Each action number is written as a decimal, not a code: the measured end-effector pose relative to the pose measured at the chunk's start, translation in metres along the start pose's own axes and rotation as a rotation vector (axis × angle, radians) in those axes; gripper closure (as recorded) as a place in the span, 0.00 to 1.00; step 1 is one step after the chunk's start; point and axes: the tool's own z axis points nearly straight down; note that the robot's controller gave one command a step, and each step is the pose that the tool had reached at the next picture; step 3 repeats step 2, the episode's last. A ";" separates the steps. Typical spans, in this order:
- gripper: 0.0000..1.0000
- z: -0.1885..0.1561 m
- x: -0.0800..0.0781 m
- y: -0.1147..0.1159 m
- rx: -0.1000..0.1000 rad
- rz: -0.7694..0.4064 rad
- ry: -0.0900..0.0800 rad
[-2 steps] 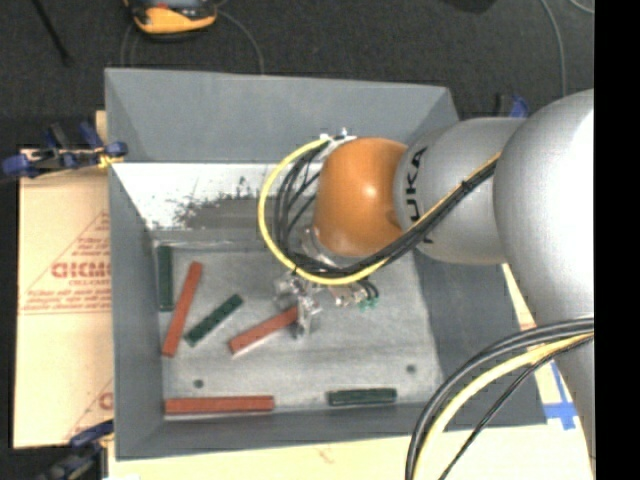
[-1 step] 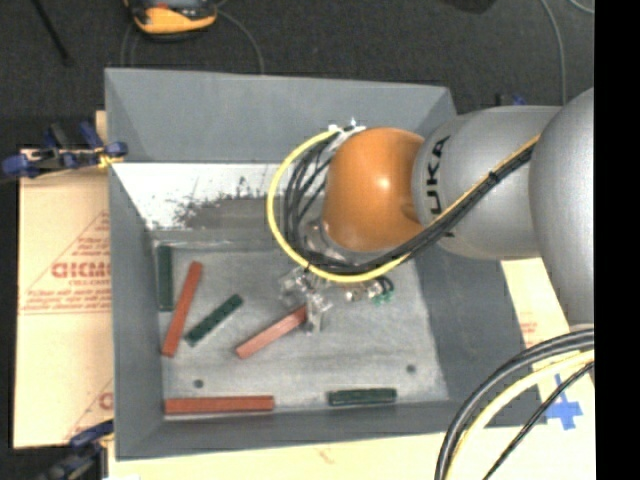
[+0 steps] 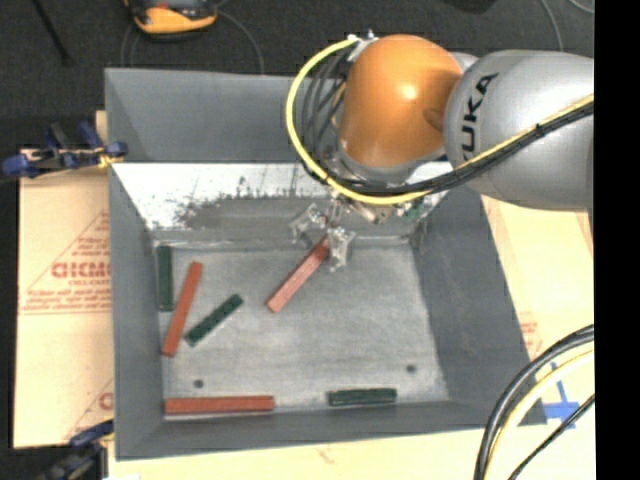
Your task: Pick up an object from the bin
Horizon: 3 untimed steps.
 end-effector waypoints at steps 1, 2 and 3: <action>1.00 0.000 0.000 0.000 -0.001 0.001 0.000; 1.00 -0.027 0.027 -0.008 0.000 -0.001 0.002; 1.00 -0.027 0.027 -0.008 0.000 -0.001 0.002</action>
Offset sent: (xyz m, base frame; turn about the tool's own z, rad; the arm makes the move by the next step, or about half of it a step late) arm -0.0170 -0.0330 0.0350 -0.0012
